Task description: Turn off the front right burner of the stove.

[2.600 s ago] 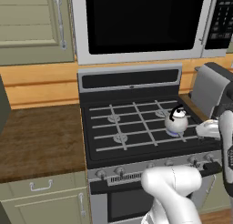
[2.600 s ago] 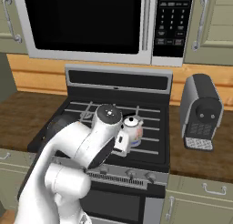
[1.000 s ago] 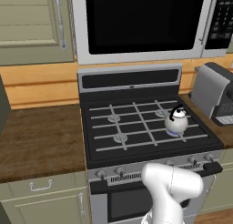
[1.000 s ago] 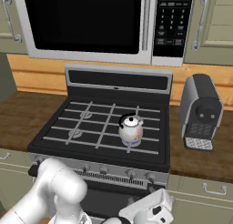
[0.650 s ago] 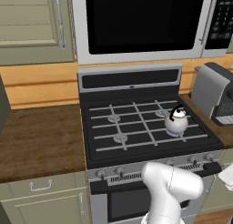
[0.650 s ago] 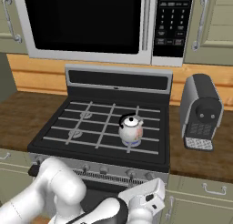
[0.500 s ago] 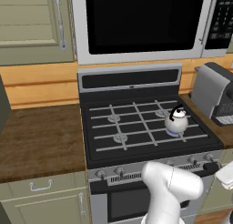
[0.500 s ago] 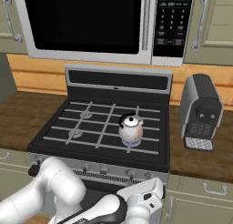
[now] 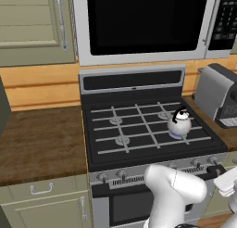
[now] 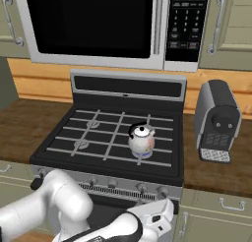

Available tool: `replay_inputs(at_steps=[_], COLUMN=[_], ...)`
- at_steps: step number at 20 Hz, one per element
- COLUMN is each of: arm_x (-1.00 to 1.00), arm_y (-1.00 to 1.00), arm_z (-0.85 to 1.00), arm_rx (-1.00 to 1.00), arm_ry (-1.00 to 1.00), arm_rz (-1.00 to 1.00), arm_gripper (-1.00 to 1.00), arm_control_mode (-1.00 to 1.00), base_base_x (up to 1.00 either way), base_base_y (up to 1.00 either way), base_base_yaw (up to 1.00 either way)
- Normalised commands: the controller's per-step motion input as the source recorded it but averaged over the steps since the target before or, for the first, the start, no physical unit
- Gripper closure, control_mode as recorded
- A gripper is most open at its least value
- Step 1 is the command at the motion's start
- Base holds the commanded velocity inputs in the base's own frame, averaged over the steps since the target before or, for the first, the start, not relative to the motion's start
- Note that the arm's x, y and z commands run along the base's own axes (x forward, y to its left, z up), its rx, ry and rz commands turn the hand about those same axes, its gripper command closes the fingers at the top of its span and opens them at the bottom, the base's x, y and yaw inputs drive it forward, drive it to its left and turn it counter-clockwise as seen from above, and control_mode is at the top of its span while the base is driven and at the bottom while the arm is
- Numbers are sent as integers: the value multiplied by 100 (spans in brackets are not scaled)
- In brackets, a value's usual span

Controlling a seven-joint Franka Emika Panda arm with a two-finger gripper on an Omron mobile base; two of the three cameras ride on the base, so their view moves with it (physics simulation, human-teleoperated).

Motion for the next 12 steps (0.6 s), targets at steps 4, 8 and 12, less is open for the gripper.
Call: replay_inputs(at_steps=[4, 8, 12], arm_x=[5, 2, 6], arm_y=[-16, -17, -22], arm_z=[-20, -25, -14], arm_rx=[-2, -4, -2], arm_ry=[-7, -6, -4], arm_rz=[1, 1, 0], arm_gripper=[-100, -100, -100], arm_control_mode=[-100, -100, -100], base_base_x=[0, 0, 0], base_base_y=[0, 0, 0], base_base_yaw=[0, 0, 0])
